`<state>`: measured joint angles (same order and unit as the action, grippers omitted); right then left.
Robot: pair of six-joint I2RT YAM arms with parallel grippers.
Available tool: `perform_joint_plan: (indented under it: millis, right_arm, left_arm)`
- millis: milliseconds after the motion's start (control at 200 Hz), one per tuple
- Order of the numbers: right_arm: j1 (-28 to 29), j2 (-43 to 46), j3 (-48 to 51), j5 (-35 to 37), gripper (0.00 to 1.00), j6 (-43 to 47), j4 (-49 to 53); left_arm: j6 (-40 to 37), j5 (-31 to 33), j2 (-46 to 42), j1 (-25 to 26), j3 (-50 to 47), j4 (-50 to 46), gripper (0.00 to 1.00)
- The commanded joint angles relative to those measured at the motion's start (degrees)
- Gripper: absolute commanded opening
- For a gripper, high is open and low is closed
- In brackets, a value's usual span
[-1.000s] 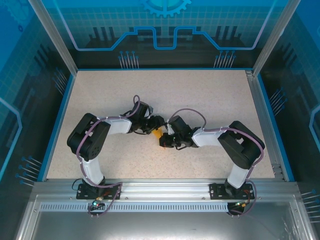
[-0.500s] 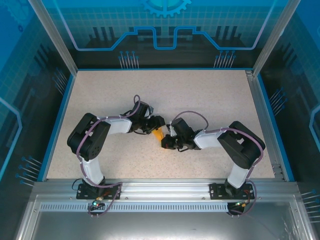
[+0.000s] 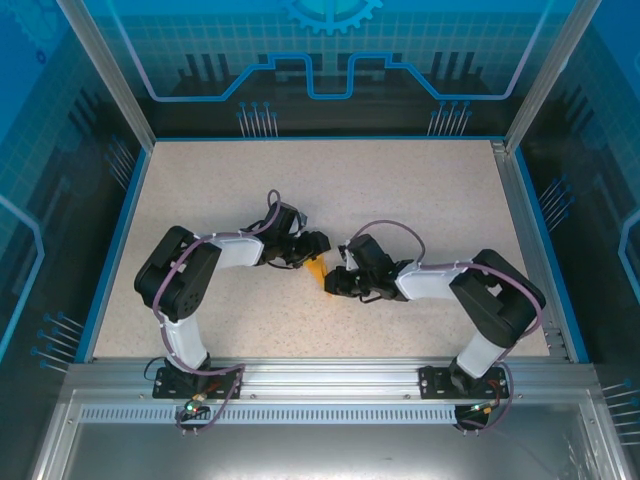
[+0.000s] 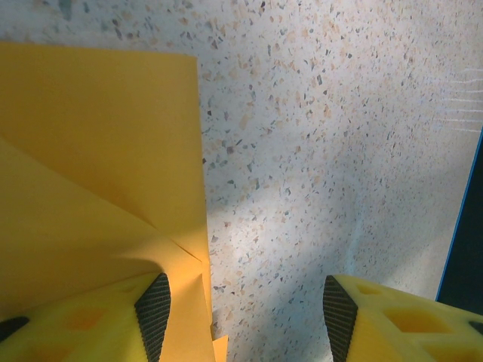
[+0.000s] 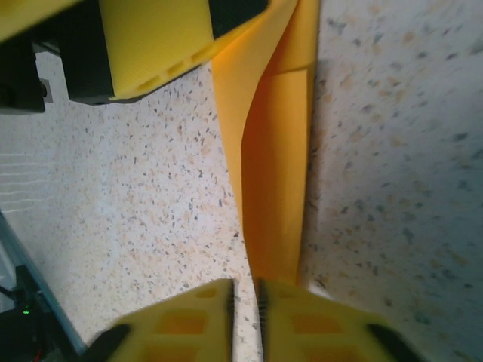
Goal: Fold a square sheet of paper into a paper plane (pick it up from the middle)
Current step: Fold the wing for the fifth time at the center of the table.
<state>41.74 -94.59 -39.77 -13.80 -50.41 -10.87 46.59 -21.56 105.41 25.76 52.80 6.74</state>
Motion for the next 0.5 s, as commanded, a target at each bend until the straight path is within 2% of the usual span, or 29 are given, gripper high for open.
perform_joint_plan:
  millis: [0, 80, 210, 495]
  right_arm:
    - [-2.0, 1.3, -1.4, 2.0, 0.25, 0.7, 2.4]
    - [-3.1, -0.9, -2.3, -2.3, 0.28, 1.0, -0.3]
    - [-2.8, -3.7, -3.2, -5.5, 0.31, 0.3, -4.2]
    - [-2.3, -7.9, -6.1, -6.9, 0.31, 0.3, -6.5]
  left_arm:
    - [0.1, 0.2, 1.2, -0.3, 0.1, -1.2, 0.59]
    - [0.1, -0.1, 1.1, -0.3, 0.2, -1.1, 0.59]
    - [0.0, -0.1, 1.0, -0.4, 0.1, -1.1, 0.59]
    - [0.0, -0.3, 1.0, -0.4, 0.1, -1.0, 0.59]
